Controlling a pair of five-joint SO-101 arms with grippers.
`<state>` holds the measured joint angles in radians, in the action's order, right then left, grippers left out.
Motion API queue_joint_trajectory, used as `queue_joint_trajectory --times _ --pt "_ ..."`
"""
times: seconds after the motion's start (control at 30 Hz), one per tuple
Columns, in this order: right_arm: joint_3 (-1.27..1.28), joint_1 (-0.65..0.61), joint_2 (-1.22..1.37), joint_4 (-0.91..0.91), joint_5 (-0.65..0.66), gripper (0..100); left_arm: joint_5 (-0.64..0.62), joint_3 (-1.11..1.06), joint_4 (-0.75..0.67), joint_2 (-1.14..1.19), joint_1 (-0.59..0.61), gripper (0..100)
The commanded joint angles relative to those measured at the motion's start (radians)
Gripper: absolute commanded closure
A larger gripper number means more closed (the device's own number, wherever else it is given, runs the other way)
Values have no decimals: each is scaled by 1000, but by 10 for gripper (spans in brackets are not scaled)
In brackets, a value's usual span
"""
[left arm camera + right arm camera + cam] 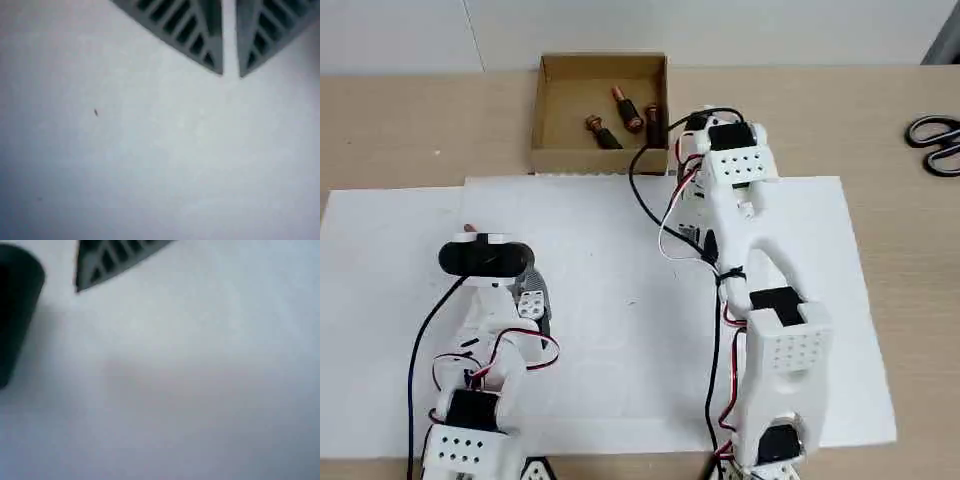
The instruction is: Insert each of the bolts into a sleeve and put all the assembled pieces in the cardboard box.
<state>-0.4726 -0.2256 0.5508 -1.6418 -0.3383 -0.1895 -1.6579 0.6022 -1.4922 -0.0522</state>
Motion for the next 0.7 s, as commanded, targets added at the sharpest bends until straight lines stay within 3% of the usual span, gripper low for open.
queue_joint_trajectory --times 0.0,0.67 --pt "-6 12 1 12 38 880 0 5 -20 -12 5 994" --pt "-6 13 104 99 46 884 0 5 -20 -12 5 994"
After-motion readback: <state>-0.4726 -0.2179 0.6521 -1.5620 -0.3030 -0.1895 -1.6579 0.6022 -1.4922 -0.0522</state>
